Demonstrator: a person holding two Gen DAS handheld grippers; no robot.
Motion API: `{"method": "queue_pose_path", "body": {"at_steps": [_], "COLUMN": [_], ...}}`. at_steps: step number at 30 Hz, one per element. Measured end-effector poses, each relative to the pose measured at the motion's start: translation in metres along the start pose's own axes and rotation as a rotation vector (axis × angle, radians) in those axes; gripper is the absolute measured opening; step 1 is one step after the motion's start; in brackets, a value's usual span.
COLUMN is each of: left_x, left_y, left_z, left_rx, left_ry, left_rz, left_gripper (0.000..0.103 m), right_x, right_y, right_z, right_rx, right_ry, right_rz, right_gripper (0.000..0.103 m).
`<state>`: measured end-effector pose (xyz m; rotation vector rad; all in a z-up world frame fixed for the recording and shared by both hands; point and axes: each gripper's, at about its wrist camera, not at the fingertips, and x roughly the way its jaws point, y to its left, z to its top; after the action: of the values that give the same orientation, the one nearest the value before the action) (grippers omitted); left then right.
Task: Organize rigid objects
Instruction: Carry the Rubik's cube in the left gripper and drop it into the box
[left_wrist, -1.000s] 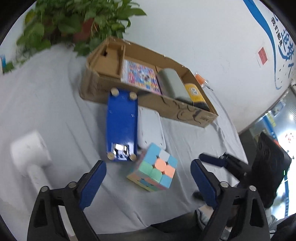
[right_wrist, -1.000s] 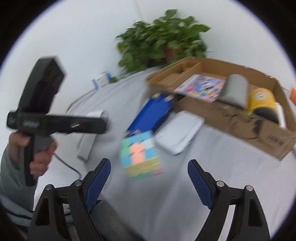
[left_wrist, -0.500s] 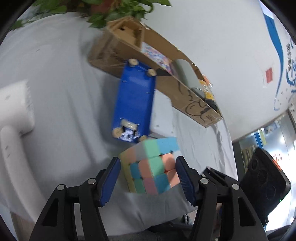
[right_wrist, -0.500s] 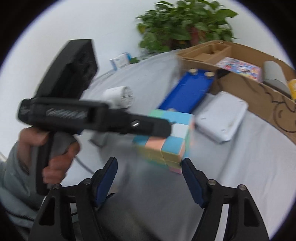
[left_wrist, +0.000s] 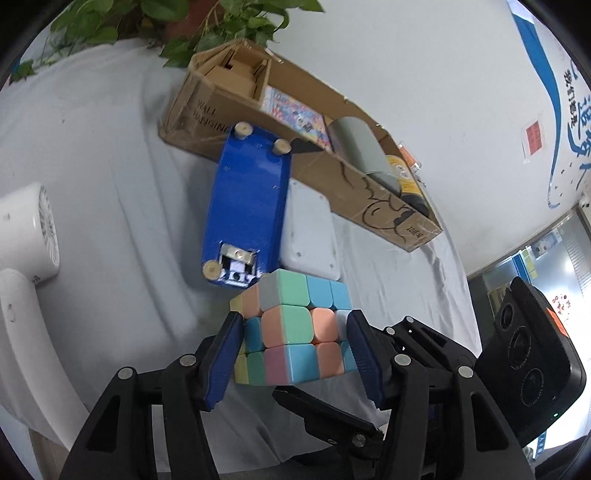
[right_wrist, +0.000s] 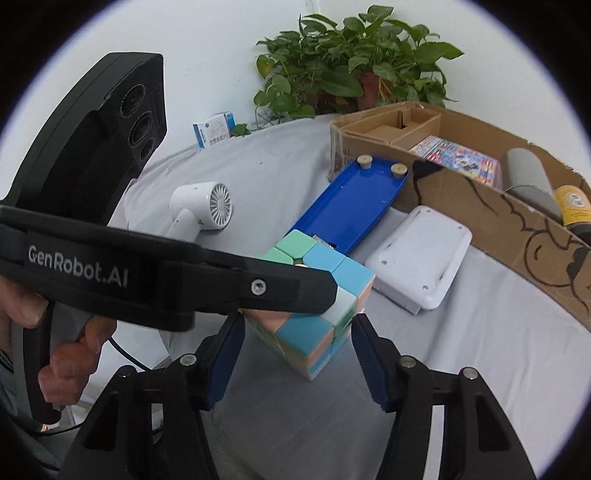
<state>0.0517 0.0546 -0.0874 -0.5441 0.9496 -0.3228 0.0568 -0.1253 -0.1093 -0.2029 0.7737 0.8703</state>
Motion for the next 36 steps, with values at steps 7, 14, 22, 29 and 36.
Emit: {"method": "queue_pose_path", "body": {"at_steps": [7, 14, 22, 29, 36], "left_x": [-0.040, -0.034, 0.039, 0.063, 0.050], "left_y": [-0.042, -0.052, -0.016, 0.004, 0.001], "left_z": [0.040, 0.144, 0.218, 0.221, 0.205], "left_rx": [0.124, 0.187, 0.149, 0.125, 0.163], "left_ry": [-0.133, -0.171, -0.006, 0.024, 0.033], "left_rz": [0.001, -0.032, -0.069, -0.043, -0.014], "left_gripper": [0.055, 0.055, 0.045, 0.039, 0.039], "right_x": [-0.041, -0.034, 0.028, 0.061, 0.061], "right_y": [-0.005, -0.044, -0.106, -0.121, -0.117], "right_z": [0.050, 0.131, 0.164, 0.143, 0.142], "right_rx": [-0.021, -0.066, 0.030, 0.169, 0.199], "right_ry": [-0.145, -0.221, -0.131, 0.010, 0.028], "right_rz": [-0.052, -0.097, -0.105, -0.044, -0.028], "right_gripper": [0.058, 0.058, 0.058, 0.056, 0.058]}}
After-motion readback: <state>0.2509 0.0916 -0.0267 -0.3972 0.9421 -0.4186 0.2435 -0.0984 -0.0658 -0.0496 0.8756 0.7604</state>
